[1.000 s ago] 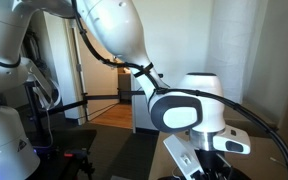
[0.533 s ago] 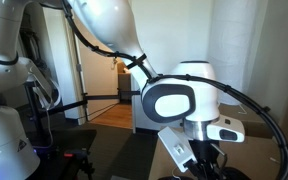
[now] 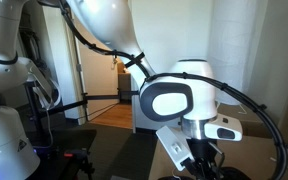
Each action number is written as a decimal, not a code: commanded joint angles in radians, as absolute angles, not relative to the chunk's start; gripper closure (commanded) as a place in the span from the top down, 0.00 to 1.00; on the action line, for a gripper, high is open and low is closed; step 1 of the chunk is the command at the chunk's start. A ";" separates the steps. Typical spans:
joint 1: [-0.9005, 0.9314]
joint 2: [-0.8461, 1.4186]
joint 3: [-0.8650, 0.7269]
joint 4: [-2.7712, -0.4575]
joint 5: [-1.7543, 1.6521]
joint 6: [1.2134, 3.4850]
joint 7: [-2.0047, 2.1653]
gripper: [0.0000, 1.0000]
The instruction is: Put the charger head in the black bag
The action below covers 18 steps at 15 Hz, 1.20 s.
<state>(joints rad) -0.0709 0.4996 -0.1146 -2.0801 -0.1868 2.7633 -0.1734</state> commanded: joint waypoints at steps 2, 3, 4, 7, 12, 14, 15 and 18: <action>-0.058 0.503 -0.129 -2.078 -0.215 2.746 -0.155 0.27; -0.052 0.505 -0.137 -2.078 -0.223 2.734 -0.149 0.27; -0.049 0.506 -0.140 -2.077 -0.230 2.720 -0.150 0.27; -0.053 0.513 -0.138 -2.075 -0.240 2.706 -0.154 0.27; -0.072 0.521 -0.123 -2.078 -0.230 2.732 -0.169 0.52; -0.072 0.521 -0.123 -2.078 -0.230 2.732 -0.169 0.52; -0.072 0.521 -0.123 -2.078 -0.230 2.732 -0.169 0.52; -0.072 0.521 -0.123 -2.078 -0.230 2.732 -0.169 0.52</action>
<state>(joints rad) -0.0658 0.5222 -0.1283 -2.0801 -0.2260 2.7359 -0.1712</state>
